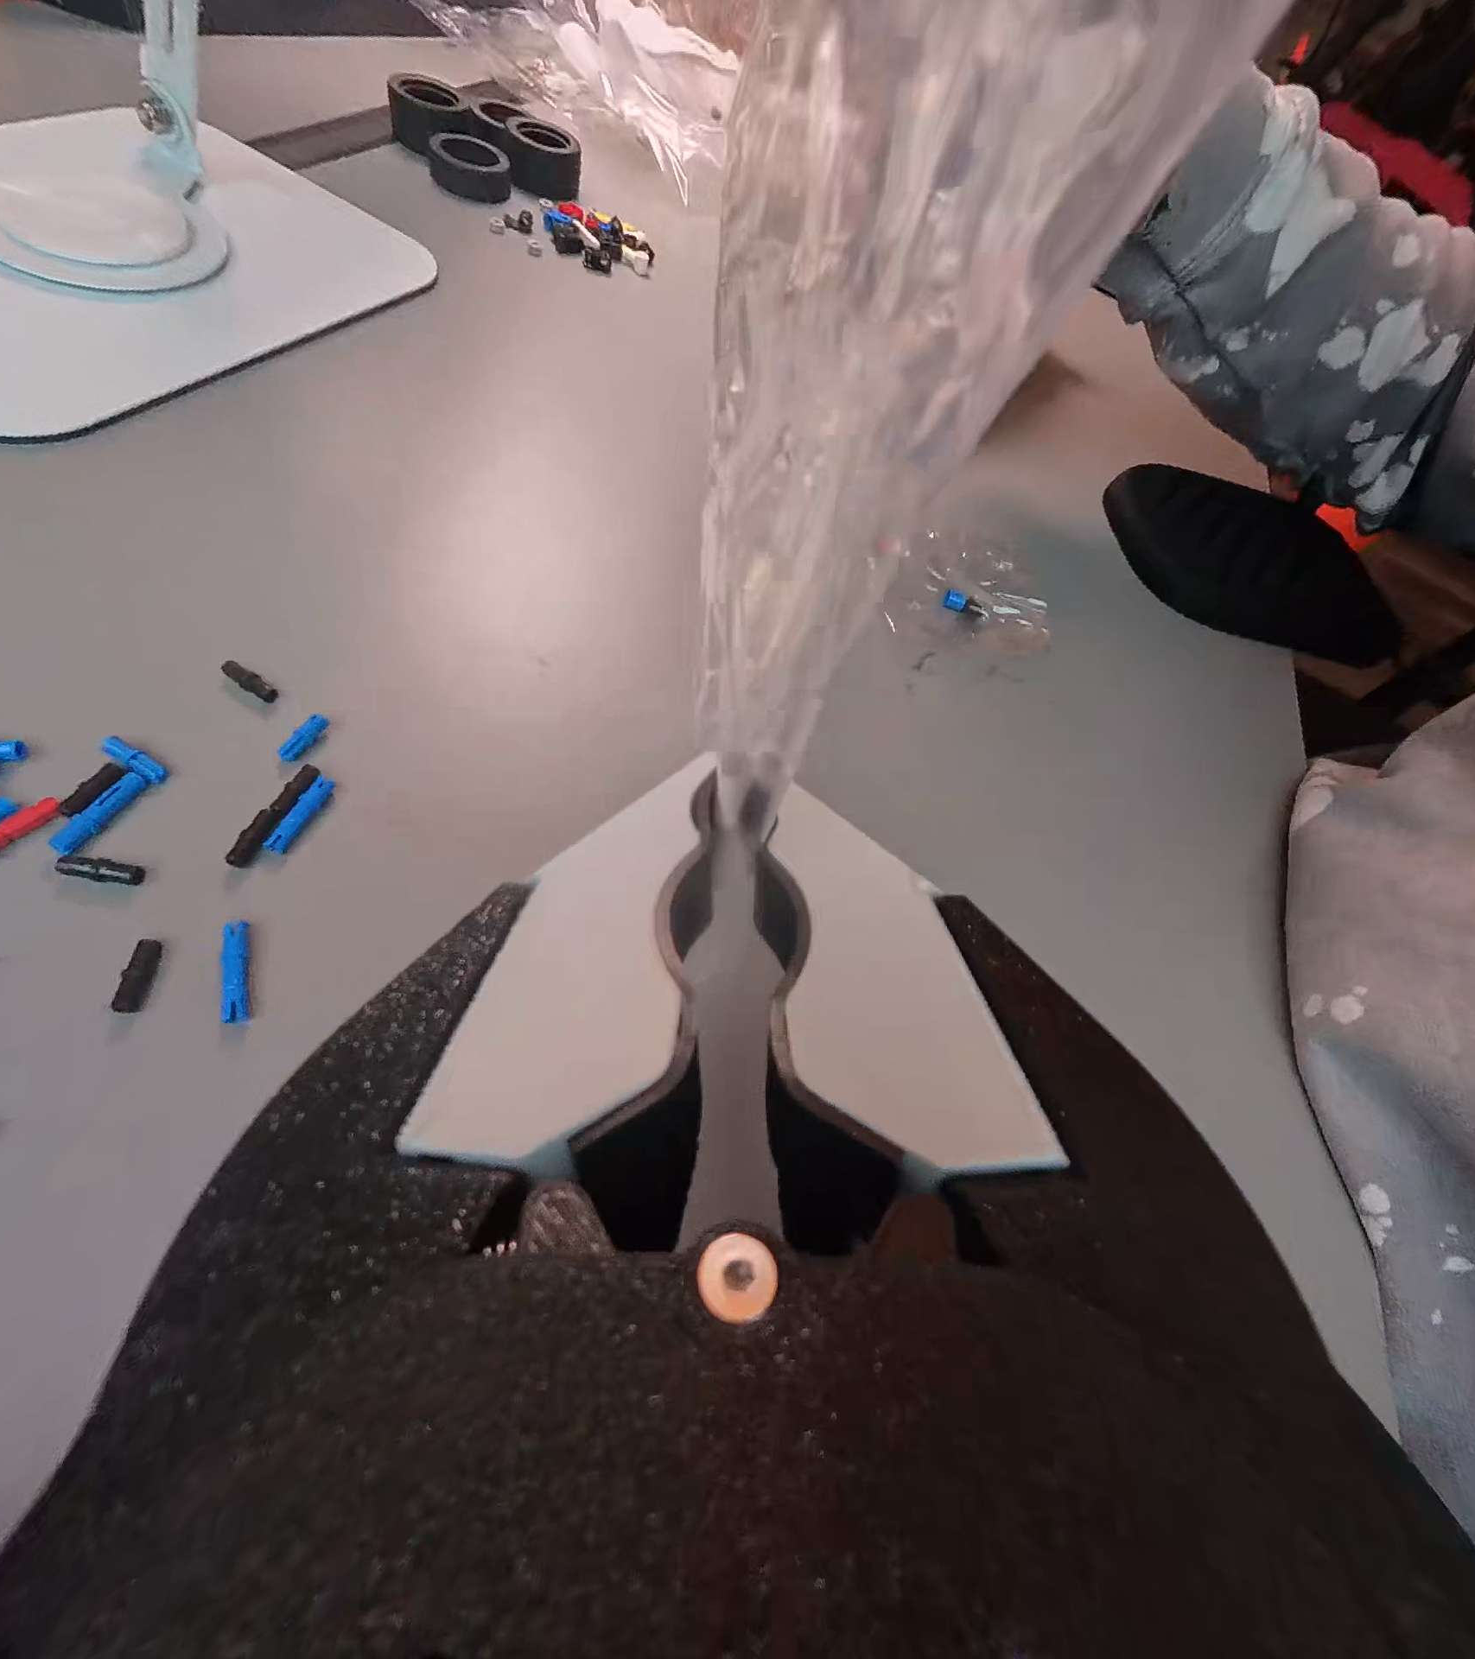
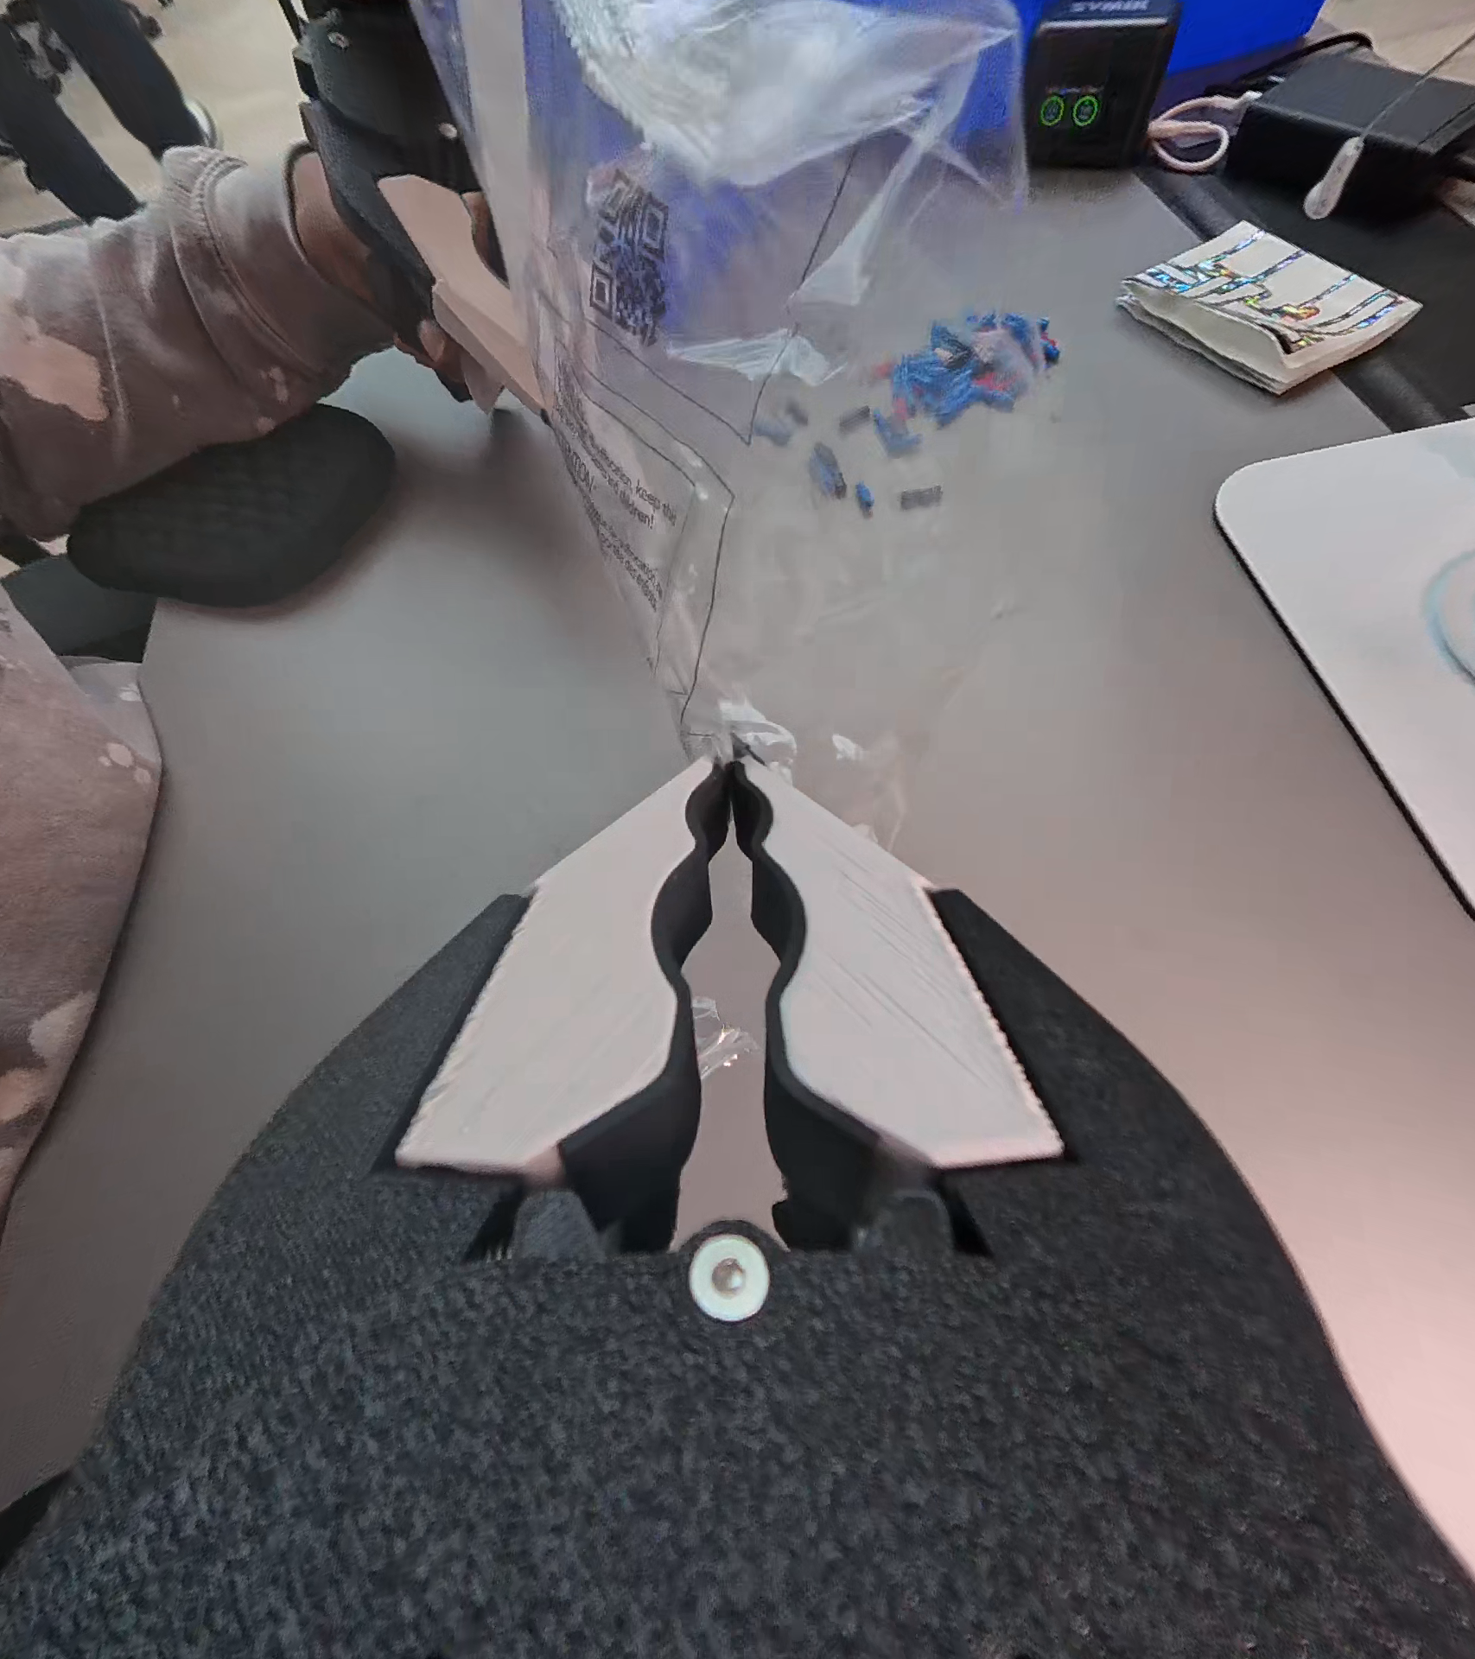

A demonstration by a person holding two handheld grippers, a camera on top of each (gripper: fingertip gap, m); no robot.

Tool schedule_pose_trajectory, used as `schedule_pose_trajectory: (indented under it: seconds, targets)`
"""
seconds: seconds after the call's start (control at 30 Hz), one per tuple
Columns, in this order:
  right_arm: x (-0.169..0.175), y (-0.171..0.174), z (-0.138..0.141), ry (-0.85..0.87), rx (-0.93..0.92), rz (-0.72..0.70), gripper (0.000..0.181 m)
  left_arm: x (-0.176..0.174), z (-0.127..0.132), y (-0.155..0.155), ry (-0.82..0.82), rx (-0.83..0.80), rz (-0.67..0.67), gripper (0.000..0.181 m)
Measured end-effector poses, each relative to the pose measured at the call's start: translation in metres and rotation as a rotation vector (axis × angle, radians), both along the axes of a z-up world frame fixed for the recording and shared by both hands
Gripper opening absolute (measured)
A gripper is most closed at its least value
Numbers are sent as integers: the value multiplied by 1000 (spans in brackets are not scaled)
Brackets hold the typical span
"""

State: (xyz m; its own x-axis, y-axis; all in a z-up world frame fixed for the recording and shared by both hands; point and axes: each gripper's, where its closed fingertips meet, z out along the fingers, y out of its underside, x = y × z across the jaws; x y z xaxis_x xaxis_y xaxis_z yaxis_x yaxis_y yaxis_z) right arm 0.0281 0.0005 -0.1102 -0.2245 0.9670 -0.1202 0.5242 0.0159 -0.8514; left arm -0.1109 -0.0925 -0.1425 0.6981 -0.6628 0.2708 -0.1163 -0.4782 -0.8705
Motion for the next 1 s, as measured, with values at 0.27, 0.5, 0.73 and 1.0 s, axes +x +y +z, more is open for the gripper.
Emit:
schedule_pose_trajectory:
  seconds: [0.27,0.5,0.73,1.0]
  targets:
    - [6,-2,1,-12,-64,40,0,0,-4,-5,-9,-57,-39,0]
    - [8,-5,19,57,-69,64,0,5,-2,-10,-33,-24,-70,0]
    - [18,-12,37,122,29,98,24,8,15,-14,-140,12,-103,0]
    - [27,-24,18,24,126,192,0,4,15,-18,-191,-41,-123,0]
